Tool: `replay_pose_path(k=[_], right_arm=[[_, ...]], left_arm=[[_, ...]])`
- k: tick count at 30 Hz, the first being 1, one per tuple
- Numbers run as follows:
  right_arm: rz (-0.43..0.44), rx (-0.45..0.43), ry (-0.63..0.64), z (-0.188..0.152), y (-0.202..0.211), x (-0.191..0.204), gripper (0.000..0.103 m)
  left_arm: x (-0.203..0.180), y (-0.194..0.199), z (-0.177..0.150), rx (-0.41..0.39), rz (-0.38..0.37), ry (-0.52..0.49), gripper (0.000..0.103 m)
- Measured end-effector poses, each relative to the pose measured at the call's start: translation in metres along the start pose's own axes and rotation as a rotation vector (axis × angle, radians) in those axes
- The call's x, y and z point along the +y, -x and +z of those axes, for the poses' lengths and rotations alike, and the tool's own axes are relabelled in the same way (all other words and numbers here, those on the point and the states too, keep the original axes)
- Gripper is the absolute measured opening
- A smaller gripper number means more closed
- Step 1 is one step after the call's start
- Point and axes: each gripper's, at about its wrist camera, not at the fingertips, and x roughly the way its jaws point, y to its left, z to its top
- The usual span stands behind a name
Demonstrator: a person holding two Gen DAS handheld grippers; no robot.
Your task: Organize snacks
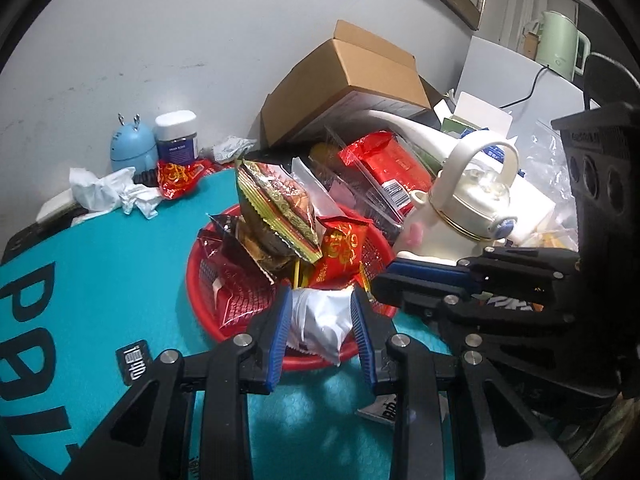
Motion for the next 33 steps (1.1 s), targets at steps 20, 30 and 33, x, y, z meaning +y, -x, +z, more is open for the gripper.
replay_pose_path(k=[20, 30, 33], right_arm=[[-0.013, 0.103, -0.054, -0.074, 0.04, 0.011, 0.042], [-0.042, 0.15, -0.009, -0.096, 0.029, 0.019, 0.042], [-0.047, 0.177, 0.009, -0.098, 0.017, 0.02, 0.043]], left_arm=[[-0.032, 0.013, -0.059, 0.181, -0.056, 0.022, 0.03], [-0.033, 0.004, -0.079, 0.23, -0.049, 0.065, 0.03], [-0.027, 0.005, -0.083, 0.234, -0.039, 0.085, 0.03]])
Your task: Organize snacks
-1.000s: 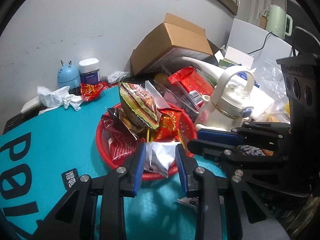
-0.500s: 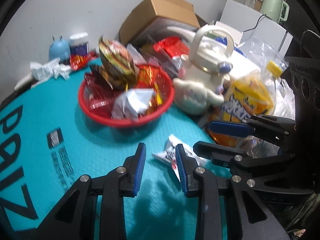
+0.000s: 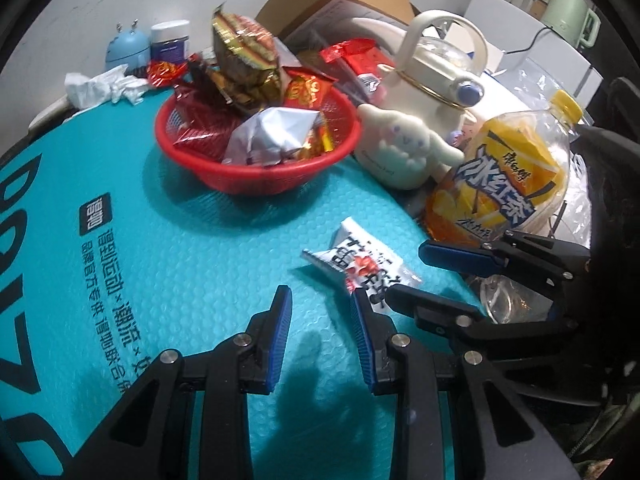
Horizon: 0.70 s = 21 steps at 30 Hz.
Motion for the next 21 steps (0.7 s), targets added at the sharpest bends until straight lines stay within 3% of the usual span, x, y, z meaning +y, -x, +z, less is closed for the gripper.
replay_pose_path(k=[6, 10, 12, 21], right_arm=[[0.005, 0.036, 0.008, 0.001, -0.021, 0.002, 0.043], [0.055, 0.028, 0.01, 0.004, -0.025, 0.001, 0.04], [0.09, 0.026, 0.037, 0.005, -0.026, 0.007, 0.029], [0.305, 0.025, 0.245, 0.001, -0.028, 0.054, 0.029]], left_arm=[[0.013, 0.001, -0.005, 0.008, 0.024, 0.025, 0.03], [0.019, 0.002, -0.008, 0.005, 0.02, 0.049, 0.03], [0.021, 0.005, -0.009, 0.0, 0.021, 0.052, 0.03], [0.02, 0.027, -0.015, -0.017, 0.041, 0.026, 0.03]])
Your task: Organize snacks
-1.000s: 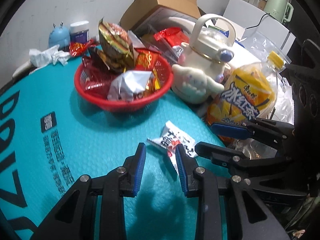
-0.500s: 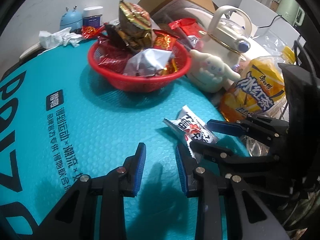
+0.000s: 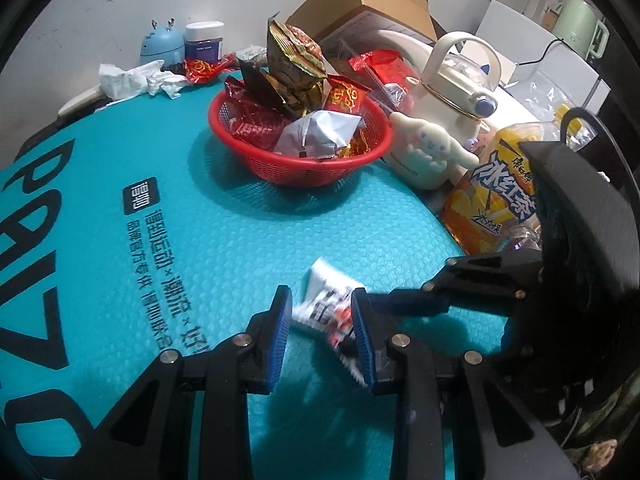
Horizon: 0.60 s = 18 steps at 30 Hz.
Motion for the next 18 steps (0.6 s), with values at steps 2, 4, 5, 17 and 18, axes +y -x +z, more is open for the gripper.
replay_pose_path(k=[2, 4, 5, 17, 18], right_arm=[[0.015, 0.0, 0.039, 0.0, -0.001, 0.008, 0.029], [0.012, -0.003, 0.06, -0.001, 0.001, 0.012, 0.029], [0.005, -0.01, 0.063, -0.001, 0.003, 0.014, 0.029], [-0.025, -0.01, -0.063, -0.015, 0.028, 0.002, 0.032], [-0.015, 0.0, -0.074, -0.017, 0.026, 0.002, 0.035]], left_arm=[[0.002, -0.001, -0.002, 0.014, 0.002, -0.007, 0.03], [0.005, -0.006, -0.003, 0.035, 0.003, -0.003, 0.03], [0.008, -0.009, -0.004, 0.043, 0.0, 0.004, 0.03], [0.007, -0.019, -0.01, 0.081, -0.01, 0.039, 0.03], [0.006, -0.019, -0.011, 0.084, -0.009, 0.041, 0.03]])
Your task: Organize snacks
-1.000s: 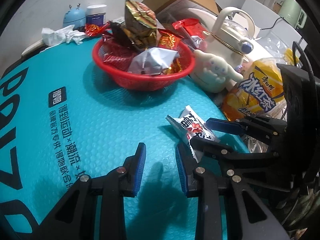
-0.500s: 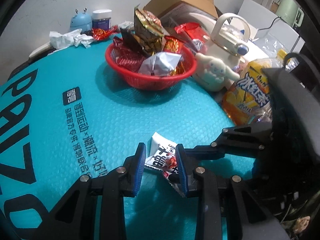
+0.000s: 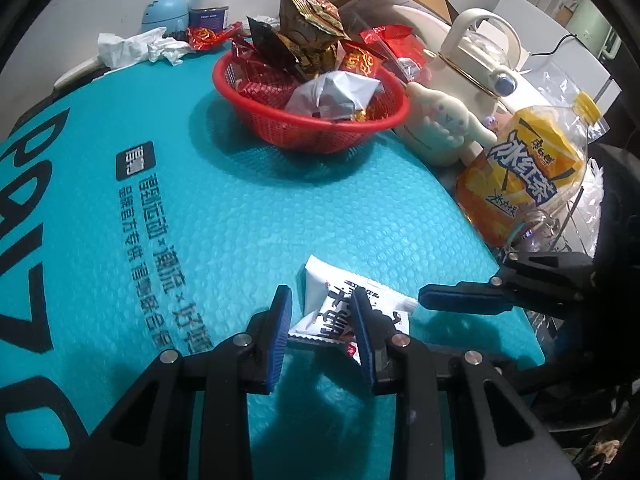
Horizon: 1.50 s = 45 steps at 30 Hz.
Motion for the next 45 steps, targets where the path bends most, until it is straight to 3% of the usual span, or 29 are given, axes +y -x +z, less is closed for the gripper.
replay_pose_path(k=[3, 9, 15, 17, 20, 23, 34, 45], right_arm=[[0.03, 0.012, -0.021, -0.004, -0.002, 0.0, 0.051], [0.077, 0.023, -0.021, -0.008, -0.005, 0.007, 0.051], [0.032, 0.032, 0.024, -0.009, -0.014, 0.015, 0.051], [0.036, 0.027, 0.03, -0.009, -0.017, 0.014, 0.049], [0.043, 0.037, 0.042, -0.012, -0.02, 0.013, 0.028], [0.028, 0.022, 0.067, -0.014, -0.018, 0.016, 0.024], [-0.001, -0.046, 0.095, -0.006, -0.002, 0.016, 0.02], [-0.079, -0.145, 0.115, 0.021, 0.024, 0.006, 0.019]], left_arm=[[0.0, 0.004, -0.006, 0.006, 0.009, 0.013, 0.03], [0.004, 0.011, -0.02, 0.015, 0.01, 0.06, 0.03], [0.007, 0.011, -0.03, 0.036, -0.034, 0.08, 0.03], [0.006, 0.009, -0.033, 0.041, -0.046, 0.076, 0.03], [0.004, 0.008, -0.034, 0.027, -0.048, 0.068, 0.03], [0.001, 0.009, -0.035, 0.003, -0.039, 0.051, 0.03], [-0.006, 0.025, -0.022, -0.079, -0.076, 0.009, 0.03], [-0.018, 0.042, 0.018, -0.172, -0.074, -0.051, 0.03]])
